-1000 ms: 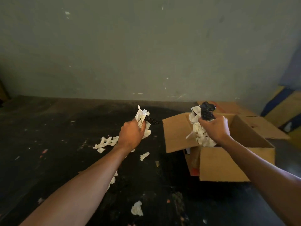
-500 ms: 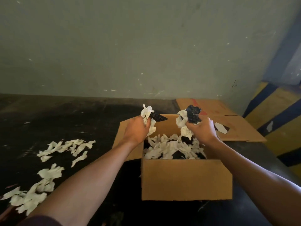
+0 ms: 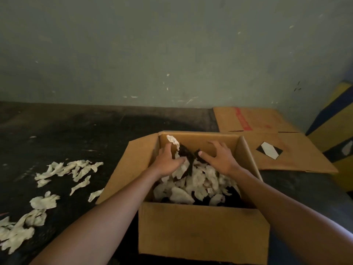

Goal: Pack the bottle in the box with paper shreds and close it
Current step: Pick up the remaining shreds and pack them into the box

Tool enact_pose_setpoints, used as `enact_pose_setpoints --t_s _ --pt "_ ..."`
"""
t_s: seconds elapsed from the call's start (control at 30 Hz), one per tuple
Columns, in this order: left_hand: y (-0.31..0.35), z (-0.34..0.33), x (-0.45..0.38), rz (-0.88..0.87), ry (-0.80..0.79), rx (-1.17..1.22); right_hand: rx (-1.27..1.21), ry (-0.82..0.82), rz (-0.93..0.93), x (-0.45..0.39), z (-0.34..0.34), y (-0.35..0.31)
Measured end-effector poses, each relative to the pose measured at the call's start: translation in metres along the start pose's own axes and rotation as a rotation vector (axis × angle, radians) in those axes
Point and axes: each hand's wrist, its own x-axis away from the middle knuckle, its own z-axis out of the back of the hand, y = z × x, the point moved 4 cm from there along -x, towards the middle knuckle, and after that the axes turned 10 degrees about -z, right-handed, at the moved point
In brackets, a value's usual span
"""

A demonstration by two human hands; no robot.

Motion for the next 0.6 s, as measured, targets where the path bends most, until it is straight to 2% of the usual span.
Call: enact_pose_setpoints --t_s 0.1,0.2,0.3,0.37,0.5,0.6 --pt "-0.010 -0.013 -0.001 0.037 -0.160 0.024 0.032 -0.068 -0.095 -0.013 -0.002 0.021" --pt "-0.022 -0.038 0.004 0.096 -0.362 -0.037 0.213 -0.292 -0.193 -0.020 -0.035 0.047" --pt "-0.033 -0.070 0.008 0.109 -0.559 -0.208 0.327 -0.518 -0.184 -0.021 -0.070 0.059" --pt "-0.041 -0.084 0.006 0.132 -0.641 -0.360 0.358 -0.613 -0.160 -0.023 -0.082 0.058" --pt "-0.035 -0.088 0.006 0.089 -0.717 -0.484 0.356 -0.691 -0.156 -0.026 -0.065 0.056" --pt "-0.023 -0.070 0.004 0.019 -0.615 -0.516 0.329 -0.594 -0.108 -0.028 -0.035 0.052"
